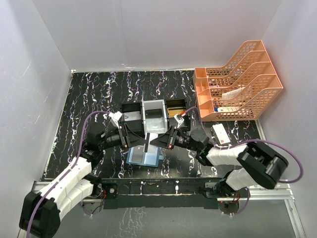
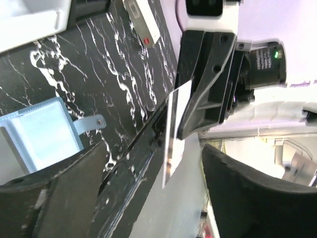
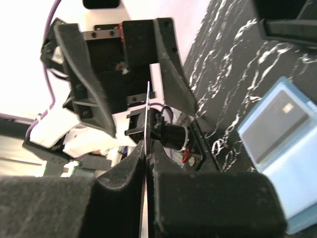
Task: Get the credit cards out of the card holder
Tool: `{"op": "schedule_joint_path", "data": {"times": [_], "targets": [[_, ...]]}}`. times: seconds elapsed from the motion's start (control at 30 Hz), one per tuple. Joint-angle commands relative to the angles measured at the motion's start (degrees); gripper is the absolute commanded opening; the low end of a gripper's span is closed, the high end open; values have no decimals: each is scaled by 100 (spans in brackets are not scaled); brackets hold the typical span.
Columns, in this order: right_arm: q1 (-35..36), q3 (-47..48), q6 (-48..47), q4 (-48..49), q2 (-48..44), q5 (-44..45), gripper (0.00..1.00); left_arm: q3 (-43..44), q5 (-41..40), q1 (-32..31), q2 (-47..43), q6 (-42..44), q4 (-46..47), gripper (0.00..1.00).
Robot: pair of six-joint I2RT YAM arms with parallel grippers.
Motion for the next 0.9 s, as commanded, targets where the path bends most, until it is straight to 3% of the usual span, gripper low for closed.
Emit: {"op": "schedule_joint_path", "data": {"times": [0.0,0.07,0.23,0.37,0.53,0.73,0.87], "targets": [[22,338,-1057,-1669,-853,787,0,511,-1288,-10,-846,705,-1716,88],[27,552,-1483,-2579,-1293,1238,0,787,-1975,-2,-1059,1000,-2549,98],[30,1135,-2481,-4274,-1859,2104,0,1807,-3629,-4,-756,1712,-4342,99],[79,1671,-3154,-4885,-1841,2381,0,2453,-4674,11,-156,2093,-4936,99],[419,2210,-3958,-5332,-1671,3043,0,2874,-4806,346,342,2508,-5051,99],[513,2787,-4773,-5852,-1506,3629,0,2927,-3993,1848,288,3003,-4793,99],[542,3189,-5150,-6045,-1229,3649,0,2786,-4089,1989,329,2946,-4866,99]]}}
